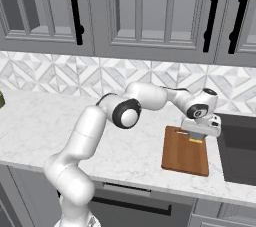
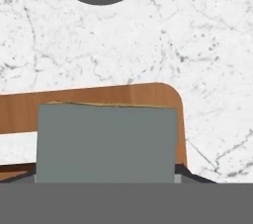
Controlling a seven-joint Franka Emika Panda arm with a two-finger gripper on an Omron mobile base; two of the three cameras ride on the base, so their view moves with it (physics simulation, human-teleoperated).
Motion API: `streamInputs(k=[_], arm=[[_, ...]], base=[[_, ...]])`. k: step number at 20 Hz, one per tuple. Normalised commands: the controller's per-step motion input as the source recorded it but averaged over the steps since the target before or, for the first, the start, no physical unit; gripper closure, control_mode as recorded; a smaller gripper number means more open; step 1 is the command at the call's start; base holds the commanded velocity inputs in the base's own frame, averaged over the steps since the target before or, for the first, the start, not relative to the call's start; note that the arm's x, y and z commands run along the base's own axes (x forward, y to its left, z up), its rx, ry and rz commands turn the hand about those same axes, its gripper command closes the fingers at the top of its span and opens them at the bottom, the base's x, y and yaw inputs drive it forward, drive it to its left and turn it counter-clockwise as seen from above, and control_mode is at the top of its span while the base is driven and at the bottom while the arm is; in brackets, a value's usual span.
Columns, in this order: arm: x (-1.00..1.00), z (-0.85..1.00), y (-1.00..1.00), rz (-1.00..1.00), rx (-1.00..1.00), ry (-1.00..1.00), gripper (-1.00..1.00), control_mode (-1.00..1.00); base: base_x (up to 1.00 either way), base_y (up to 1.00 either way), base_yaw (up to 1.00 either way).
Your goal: Pick up the sponge from the counter and clean the cutting board by briefly scrubbing or pressing down on the cutting board. Once finished, release the sponge.
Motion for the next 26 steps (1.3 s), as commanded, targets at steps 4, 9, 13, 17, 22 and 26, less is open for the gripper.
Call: streamInputs(k=[4, 9, 13, 17, 22, 26], arm=[[-0.85, -0.80, -0.07, 0.00, 0.00, -0.03, 1.00, -1.00], [-0.64, -0.51, -0.06, 0.00, 0.00, -0.01, 1.00, -1.00], [-0.70, -0.28, -0.04, 0.00, 0.00, 0.00, 1.00, -1.00], [-0.68, -0.16, 0.00, 0.00, 0.00, 0.00, 1.00, -1.00], [-0.34, -0.66, 0.03, 0.00, -0.01, 0.00, 1.00, -1.00], [-0.10, -0.90, 0.07, 0.00, -0.02, 0.00, 1.00, -1.00]], base=[[0.00, 0.00, 0.00], [0.00, 0.00, 0.00], [0.00, 0.00, 0.00], [0.00, 0.00, 0.00], [0.00, 0.00, 0.00], [0.00, 0.00, 0.00]])
